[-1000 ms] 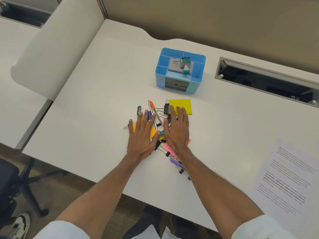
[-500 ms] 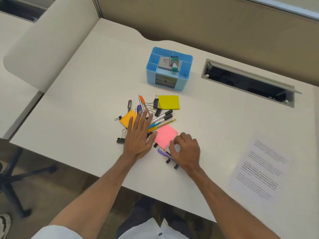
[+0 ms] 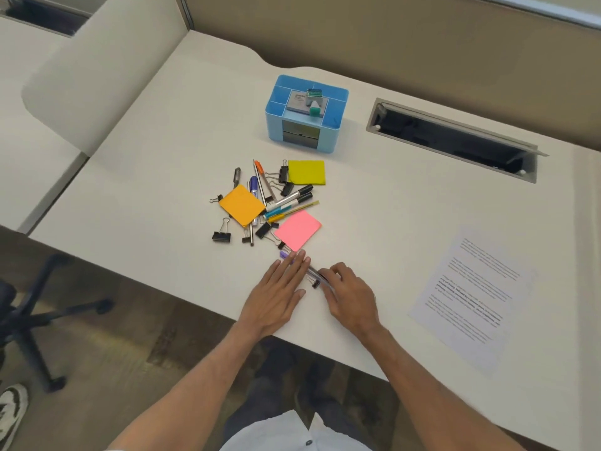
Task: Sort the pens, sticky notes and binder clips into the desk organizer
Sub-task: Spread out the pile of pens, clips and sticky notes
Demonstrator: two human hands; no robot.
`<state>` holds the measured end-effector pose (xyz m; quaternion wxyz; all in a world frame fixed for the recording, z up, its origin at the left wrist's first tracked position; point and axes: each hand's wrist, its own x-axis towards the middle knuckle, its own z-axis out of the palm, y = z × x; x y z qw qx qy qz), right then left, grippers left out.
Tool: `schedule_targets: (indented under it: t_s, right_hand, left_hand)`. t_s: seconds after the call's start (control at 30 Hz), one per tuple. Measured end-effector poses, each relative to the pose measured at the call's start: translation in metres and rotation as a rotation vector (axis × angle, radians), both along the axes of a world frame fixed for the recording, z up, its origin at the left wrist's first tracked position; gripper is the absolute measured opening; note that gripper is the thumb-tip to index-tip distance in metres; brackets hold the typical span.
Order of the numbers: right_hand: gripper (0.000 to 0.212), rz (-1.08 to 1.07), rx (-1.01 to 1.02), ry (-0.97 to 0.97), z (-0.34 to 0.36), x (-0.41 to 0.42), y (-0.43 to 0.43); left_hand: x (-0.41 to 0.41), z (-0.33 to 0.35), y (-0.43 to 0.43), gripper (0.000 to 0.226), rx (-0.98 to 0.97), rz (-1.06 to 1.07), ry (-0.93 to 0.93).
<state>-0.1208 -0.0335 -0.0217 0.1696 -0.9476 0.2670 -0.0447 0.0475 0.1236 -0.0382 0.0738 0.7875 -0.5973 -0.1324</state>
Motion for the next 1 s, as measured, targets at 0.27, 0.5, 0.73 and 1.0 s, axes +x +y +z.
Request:
schedule_targets:
  t_s: [0.27, 0.5, 0.73, 1.0]
  right_hand:
    - [0.032, -0.006, -0.051, -0.052, 0.007, 0.044, 0.006]
    - [0.029, 0.041, 0.014, -0.054, 0.006, 0.046, 0.014]
    - [0.022, -0.022, 0.041, -0.005, 0.007, 0.083, 0.022]
    - [0.022, -0.048, 0.044, 0.017, 0.013, 0.116, 0.011]
  left_hand:
    - [0.015, 0.008, 0.010, 0.068, 0.070, 0.176, 0.016]
    - [0.029, 0.010, 0.010, 0.070, 0.051, 0.311, 0.028]
    - [0.034, 0.011, 0.008, 0.068, 0.039, 0.339, 0.042]
    - [0.049, 0.016, 0.002, 0.067, 0.066, 0.389, 0.030]
